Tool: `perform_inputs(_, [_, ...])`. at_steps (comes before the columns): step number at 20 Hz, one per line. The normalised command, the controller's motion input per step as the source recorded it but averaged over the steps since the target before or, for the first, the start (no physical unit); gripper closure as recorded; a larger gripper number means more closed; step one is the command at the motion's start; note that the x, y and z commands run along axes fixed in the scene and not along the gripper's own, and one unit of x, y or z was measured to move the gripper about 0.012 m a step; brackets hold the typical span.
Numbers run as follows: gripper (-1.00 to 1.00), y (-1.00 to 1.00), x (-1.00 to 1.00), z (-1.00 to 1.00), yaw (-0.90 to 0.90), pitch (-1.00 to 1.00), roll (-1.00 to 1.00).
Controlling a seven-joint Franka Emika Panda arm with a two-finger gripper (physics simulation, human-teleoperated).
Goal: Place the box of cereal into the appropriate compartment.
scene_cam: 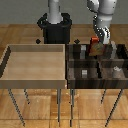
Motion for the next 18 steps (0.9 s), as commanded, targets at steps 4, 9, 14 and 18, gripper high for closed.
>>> perform_inputs(4, [1.0,1.0,0.0,0.0,0.0,0.0,0.0])
perform_inputs(9, [1.0,1.0,0.0,0.0,0.0,0.0,0.0])
perform_inputs(14, [1.0,0.4,-0.45,0.0,0.0,0.0,0.0])
perform_inputs(18, [1.0,0.0,-1.0,0.0,0.0,0.0,0.0])
